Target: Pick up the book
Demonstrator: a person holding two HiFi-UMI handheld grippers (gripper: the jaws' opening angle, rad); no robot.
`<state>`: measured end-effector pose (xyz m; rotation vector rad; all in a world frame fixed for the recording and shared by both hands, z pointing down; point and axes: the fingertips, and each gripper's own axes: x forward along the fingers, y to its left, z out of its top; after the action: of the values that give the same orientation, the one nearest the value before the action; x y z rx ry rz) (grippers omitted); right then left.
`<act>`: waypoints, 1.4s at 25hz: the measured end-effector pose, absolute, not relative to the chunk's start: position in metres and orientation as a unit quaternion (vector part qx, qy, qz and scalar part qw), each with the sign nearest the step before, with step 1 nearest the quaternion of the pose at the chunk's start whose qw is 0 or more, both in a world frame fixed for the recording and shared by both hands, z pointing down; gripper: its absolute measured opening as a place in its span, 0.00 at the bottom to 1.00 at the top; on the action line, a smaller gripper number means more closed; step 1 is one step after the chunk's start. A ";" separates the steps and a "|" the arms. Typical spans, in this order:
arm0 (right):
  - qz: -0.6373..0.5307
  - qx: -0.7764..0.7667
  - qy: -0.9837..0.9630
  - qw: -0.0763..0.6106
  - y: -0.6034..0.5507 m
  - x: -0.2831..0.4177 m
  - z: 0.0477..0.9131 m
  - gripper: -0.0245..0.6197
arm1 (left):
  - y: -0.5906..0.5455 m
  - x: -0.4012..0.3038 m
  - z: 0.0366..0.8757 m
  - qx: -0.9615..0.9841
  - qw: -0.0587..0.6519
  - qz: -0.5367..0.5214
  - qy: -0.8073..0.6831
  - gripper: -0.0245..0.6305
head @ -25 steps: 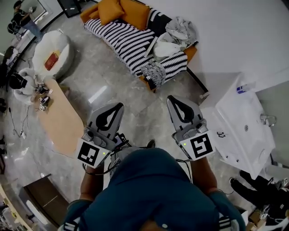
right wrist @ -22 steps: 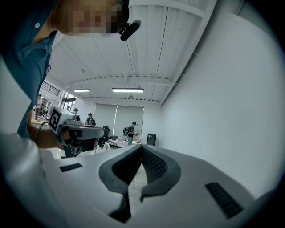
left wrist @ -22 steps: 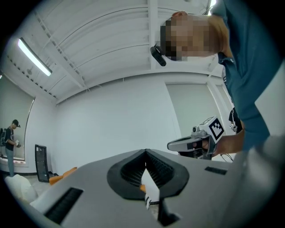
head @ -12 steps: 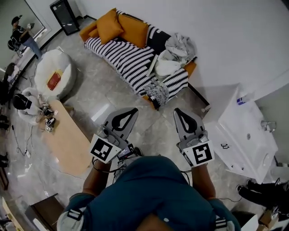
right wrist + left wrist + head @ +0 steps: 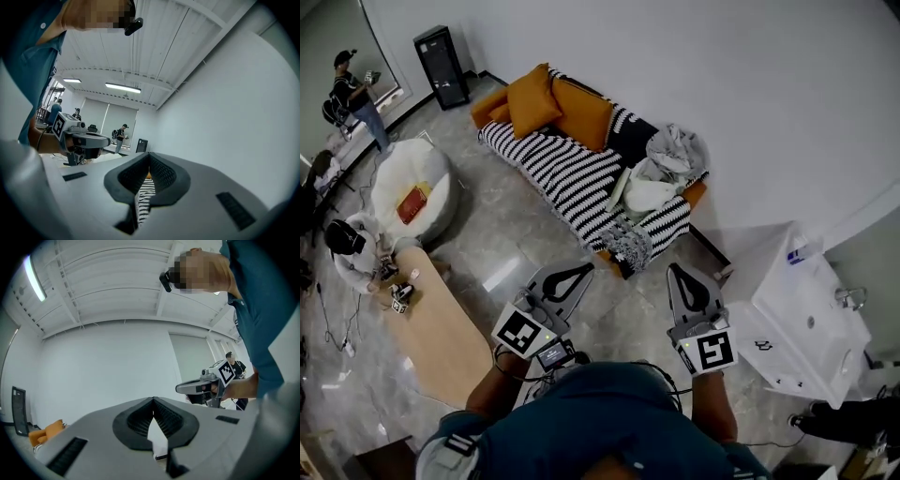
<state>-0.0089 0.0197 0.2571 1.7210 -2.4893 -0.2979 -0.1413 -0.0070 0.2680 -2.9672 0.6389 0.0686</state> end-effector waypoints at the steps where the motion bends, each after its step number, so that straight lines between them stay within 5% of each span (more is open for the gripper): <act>1: -0.095 0.565 -0.818 0.052 0.015 -0.006 0.259 0.06 | -0.011 -0.138 0.268 -0.976 0.052 0.023 0.209 0.04; 20: -0.076 0.490 -0.868 0.022 -0.070 0.094 0.279 0.06 | -0.081 -0.018 0.270 -0.959 0.062 -0.007 0.275 0.04; 35: -0.072 0.513 -0.855 0.034 -0.130 0.093 0.280 0.06 | -0.149 -0.018 0.278 -0.968 0.050 -0.008 0.246 0.04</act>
<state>0.0932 -0.1304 0.2800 1.5767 -2.6287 -0.2199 -0.0182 -0.1487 0.2781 -2.9479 0.7489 -0.0229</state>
